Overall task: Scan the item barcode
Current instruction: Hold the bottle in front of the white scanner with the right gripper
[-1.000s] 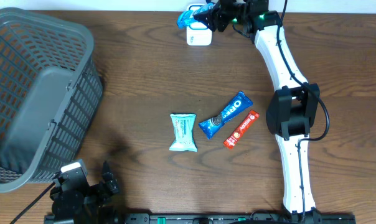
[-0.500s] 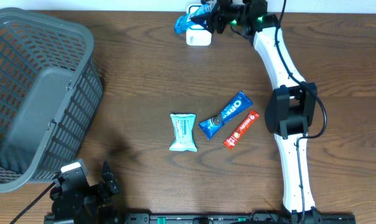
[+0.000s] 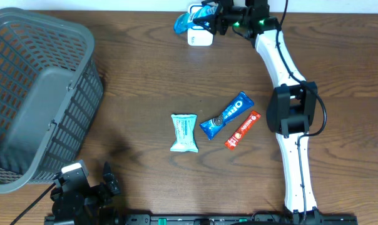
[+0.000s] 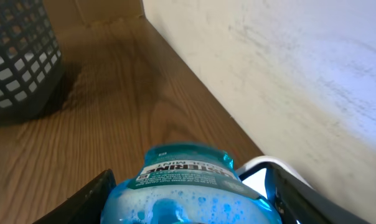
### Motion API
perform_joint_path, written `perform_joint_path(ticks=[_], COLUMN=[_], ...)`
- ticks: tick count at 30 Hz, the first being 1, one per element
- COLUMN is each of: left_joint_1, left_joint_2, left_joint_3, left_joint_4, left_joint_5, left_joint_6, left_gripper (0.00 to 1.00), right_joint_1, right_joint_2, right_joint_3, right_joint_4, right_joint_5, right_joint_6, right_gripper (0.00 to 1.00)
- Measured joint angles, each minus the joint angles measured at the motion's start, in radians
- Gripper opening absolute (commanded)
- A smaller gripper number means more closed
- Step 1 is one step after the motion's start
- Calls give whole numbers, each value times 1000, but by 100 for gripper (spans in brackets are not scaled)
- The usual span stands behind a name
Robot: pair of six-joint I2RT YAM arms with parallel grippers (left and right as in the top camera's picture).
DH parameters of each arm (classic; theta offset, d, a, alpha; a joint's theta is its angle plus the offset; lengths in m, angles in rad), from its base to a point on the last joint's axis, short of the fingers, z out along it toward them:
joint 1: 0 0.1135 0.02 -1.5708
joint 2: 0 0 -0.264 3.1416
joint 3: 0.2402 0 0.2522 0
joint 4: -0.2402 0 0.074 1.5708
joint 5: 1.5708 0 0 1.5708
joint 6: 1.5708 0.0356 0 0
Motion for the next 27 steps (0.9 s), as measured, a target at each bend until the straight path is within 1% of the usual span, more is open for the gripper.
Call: perform_joint_path(ticks=[3,8,14,17,27], left_joint_1=[0,0,0,0,0], left_joint_2=[0,0,0,0,0], left_joint_3=[0,0,0,0,0], left_joint_4=[0,0,0,0,0], left_joint_5=[0,0,0,0,0], left_joint_6=[0,0,0,0,0], left_gripper=[100,100,100,100,100], right_joint_1=[-13,-17,-17,-18,-39], right_joint_2=[24,49,49,49,49], right_joint_3=[0,0,0,0,0], right_joint_4=[16,13,15,15,16], right_joint_5=[-19,-34,-34,-35,-110], right_joint_6=[6,6,6,14,117], right_gripper=[22,20,27,27,27])
